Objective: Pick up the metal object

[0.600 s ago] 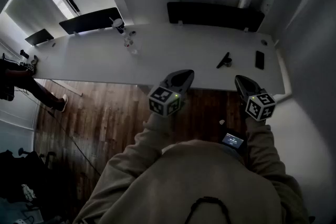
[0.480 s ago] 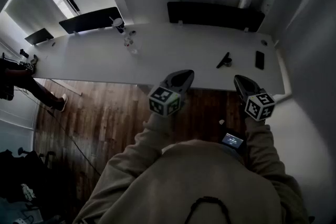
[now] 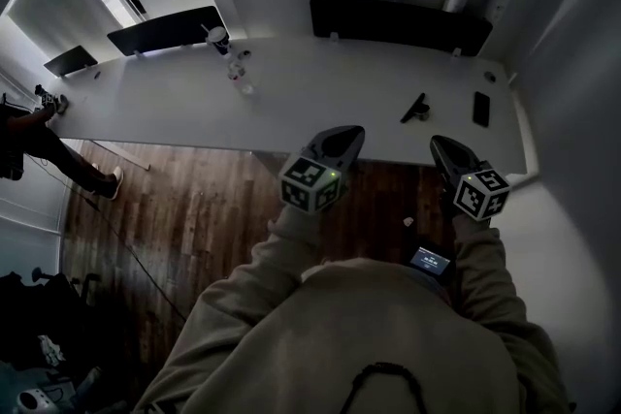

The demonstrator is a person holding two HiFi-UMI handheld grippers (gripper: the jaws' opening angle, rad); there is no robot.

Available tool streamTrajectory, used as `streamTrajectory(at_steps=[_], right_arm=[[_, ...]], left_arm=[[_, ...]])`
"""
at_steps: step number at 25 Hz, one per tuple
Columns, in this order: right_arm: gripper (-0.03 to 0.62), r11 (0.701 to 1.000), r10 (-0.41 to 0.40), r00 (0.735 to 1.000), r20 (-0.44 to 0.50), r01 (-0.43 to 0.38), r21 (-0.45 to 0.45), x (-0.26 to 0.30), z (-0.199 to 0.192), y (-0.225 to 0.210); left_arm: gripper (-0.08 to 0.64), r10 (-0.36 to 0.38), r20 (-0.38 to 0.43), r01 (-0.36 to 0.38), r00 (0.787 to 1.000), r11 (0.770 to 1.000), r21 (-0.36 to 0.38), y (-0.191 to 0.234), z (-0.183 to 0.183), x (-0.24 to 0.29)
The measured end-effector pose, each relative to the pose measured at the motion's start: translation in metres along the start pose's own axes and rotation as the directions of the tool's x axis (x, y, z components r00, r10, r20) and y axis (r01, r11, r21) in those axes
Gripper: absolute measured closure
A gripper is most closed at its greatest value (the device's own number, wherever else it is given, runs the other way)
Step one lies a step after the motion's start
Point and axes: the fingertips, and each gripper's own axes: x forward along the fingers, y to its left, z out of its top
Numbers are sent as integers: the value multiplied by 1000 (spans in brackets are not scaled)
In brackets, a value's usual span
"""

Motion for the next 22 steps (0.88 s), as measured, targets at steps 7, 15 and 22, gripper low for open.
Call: streamTrajectory(at_steps=[7, 15, 22], right_arm=[[572, 999, -12, 1000, -2, 12, 30, -1, -7, -22], [572, 999, 34, 999, 2, -34, 14, 2, -2, -36], [572, 996, 74, 995, -59, -71, 52, -4, -38, -59]], left_arm=[[568, 44, -7, -44, 999, 999, -17, 2, -9, 15], [567, 53, -6, -53, 999, 998, -39, -12, -7, 29], [568, 40, -29, -41, 999, 998, -43, -24, -23, 57]])
